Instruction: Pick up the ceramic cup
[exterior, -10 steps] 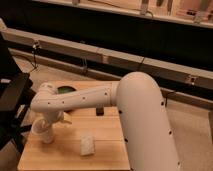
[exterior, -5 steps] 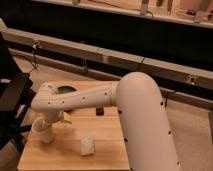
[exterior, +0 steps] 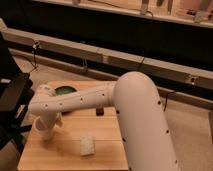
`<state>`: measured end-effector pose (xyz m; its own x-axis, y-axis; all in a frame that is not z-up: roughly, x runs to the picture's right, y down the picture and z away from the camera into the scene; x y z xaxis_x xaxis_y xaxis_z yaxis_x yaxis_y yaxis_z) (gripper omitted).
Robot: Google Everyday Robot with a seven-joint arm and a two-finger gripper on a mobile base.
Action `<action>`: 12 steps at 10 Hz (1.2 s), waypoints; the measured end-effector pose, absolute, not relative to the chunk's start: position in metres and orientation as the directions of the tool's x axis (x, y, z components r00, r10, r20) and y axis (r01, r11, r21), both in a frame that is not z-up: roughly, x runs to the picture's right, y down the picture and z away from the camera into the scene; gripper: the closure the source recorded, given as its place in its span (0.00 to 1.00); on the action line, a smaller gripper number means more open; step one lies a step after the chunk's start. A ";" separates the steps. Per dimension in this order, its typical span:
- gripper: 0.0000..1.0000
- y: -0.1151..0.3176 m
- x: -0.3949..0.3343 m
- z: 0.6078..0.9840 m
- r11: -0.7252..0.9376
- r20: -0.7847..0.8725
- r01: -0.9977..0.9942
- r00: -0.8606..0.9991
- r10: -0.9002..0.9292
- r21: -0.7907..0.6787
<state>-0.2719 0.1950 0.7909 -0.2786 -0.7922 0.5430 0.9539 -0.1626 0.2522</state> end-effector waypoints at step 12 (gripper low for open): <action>0.96 0.149 -0.258 0.769 -0.147 0.528 0.948 -0.282 -0.801 0.283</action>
